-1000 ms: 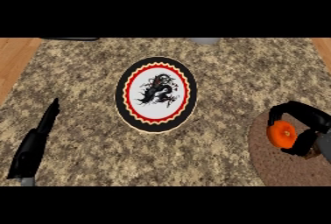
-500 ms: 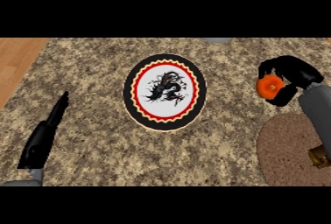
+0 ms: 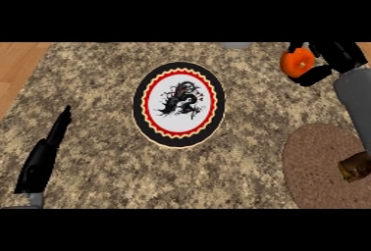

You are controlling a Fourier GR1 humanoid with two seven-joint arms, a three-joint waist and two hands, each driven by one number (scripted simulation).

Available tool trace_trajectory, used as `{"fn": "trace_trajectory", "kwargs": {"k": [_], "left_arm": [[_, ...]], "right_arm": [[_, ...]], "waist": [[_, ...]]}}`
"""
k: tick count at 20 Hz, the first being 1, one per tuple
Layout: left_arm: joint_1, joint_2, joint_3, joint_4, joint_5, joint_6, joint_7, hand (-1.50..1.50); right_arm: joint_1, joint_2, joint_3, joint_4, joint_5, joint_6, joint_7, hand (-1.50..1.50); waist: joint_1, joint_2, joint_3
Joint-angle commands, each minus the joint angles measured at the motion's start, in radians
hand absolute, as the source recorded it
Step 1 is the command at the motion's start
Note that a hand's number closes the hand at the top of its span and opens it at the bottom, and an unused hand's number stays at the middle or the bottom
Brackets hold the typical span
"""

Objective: Pick the squash from the placemat and place it in the plate

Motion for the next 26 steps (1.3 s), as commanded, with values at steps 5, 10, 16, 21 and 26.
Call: {"fn": "trace_trajectory", "kwargs": {"k": [5,10,16,21,26], "left_arm": [[0.021,0.002,0.028,0.033,-0.004,0.007,-0.015,0.0],[0.001,-0.008,0.054,0.083,-0.008,0.01,-0.044,0.0],[0.084,-0.014,0.048,0.007,-0.016,0.002,-0.054,0.0],[0.084,-0.004,0.08,0.026,0.01,-0.031,-0.053,0.0],[0.037,-0.014,0.068,-0.004,-0.011,-0.02,0.022,0.0]], "right_arm": [[-0.131,0.02,-0.071,0.045,-0.122,0.173,-0.277,1.5],[-0.172,0.112,-0.038,0.0,-0.111,0.215,-0.244,1.5],[-0.221,0.268,-0.012,-0.047,-0.111,0.227,-0.087,1.5],[-0.228,0.36,0.001,-0.108,-0.127,0.279,0.055,1.5],[-0.231,0.443,0.069,-0.025,-0.048,0.243,0.103,1.5]], "waist": [[-0.041,-0.014,-0.003],[-0.065,-0.022,-0.004],[-0.063,-0.026,-0.004],[-0.071,-0.028,-0.004],[-0.064,-0.024,-0.004]]}}
